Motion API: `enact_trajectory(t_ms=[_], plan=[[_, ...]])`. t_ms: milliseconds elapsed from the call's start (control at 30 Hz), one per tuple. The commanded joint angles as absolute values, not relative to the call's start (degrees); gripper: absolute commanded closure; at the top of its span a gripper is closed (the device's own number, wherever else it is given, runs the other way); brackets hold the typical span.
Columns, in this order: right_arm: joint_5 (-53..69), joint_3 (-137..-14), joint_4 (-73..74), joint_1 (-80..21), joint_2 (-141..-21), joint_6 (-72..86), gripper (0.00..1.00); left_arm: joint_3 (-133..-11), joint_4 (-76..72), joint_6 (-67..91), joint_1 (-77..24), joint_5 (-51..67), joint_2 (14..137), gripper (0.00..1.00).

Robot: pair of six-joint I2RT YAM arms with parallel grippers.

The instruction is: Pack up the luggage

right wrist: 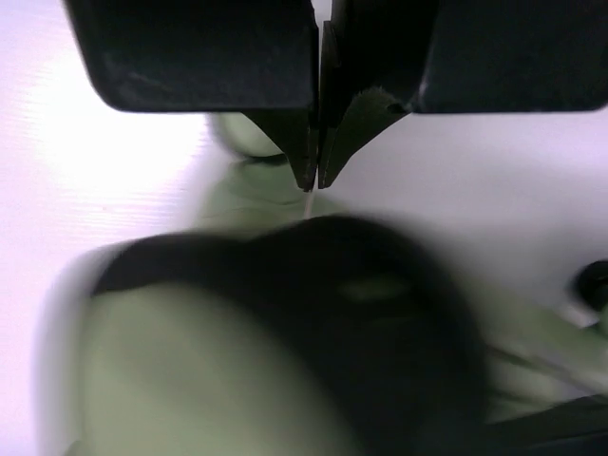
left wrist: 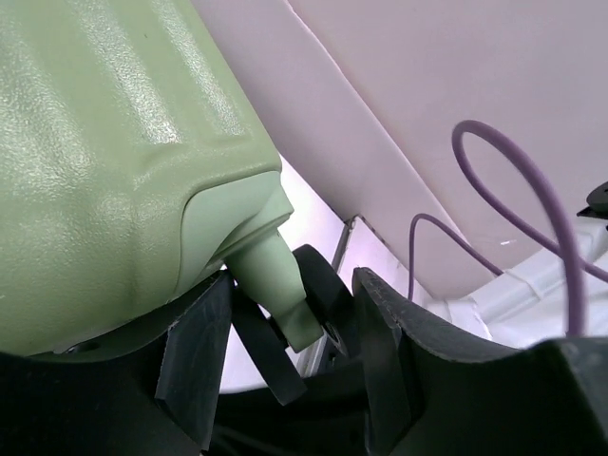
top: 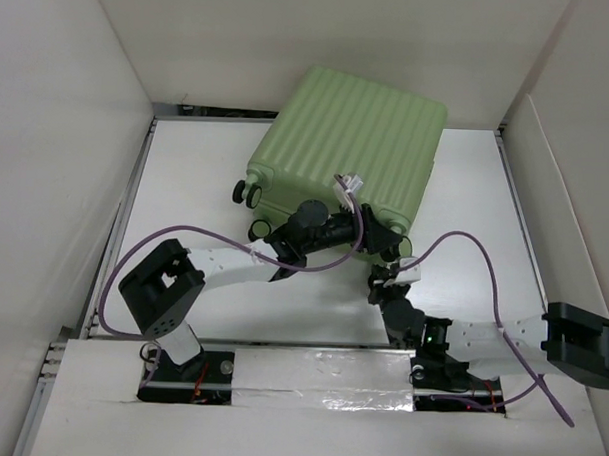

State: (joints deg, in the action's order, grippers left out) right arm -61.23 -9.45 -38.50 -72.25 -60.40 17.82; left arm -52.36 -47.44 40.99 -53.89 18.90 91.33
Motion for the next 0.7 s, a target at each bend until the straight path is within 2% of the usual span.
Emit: enact_trajectory(t_ms=[0, 133, 167, 200, 267, 400, 533, 567, 667], plan=[[-50.88, -12.57, -47.01, -80.68, -62.31, 20.13, 1.0, -61.61, -55.81, 42.72, -54.49, 16.44, 93.78, 0.52], [-53.8, -11.25, -44.93, -81.74, -56.28, 19.59, 1.0, -62.75, -54.58, 42.98, -53.96, 14.68, 93.52, 0.51], [-53.09, -11.51, -42.48, -81.74, -54.77, 20.12, 1.0, -63.45, -54.23, 43.07, -53.96, 15.03, 93.52, 0.47], [-53.0, -11.86, -41.23, -81.74, -54.15, 19.69, 1.0, -64.07, -53.97, 43.07, -53.96, 15.9, 93.69, 0.37], [-52.04, -12.91, -42.01, -79.9, -54.83, 17.15, 1.0, -64.95, -52.91, 41.67, -53.44, 16.96, 93.34, 0.33], [-49.67, -13.62, -42.98, -77.44, -56.95, 17.13, 1.0, -59.86, -49.93, 39.29, -49.32, 10.47, 85.8, 0.23], [-46.41, -13.36, -42.89, -76.2, -58.27, 18.54, 1.0, -56.0, -40.89, 40.78, -36.77, 10.63, 76.41, 0.19], [-46.23, -13.45, -42.89, -76.2, -58.53, 18.54, 1.0, -53.03, -40.09, 41.48, -31.6, 10.2, 74.81, 0.19], [-45.09, -13.88, -42.54, -76.2, -58.89, 18.37, 1.0, -43.99, -40.87, 45.52, -24.46, 8.88, 67.52, 0.19]])
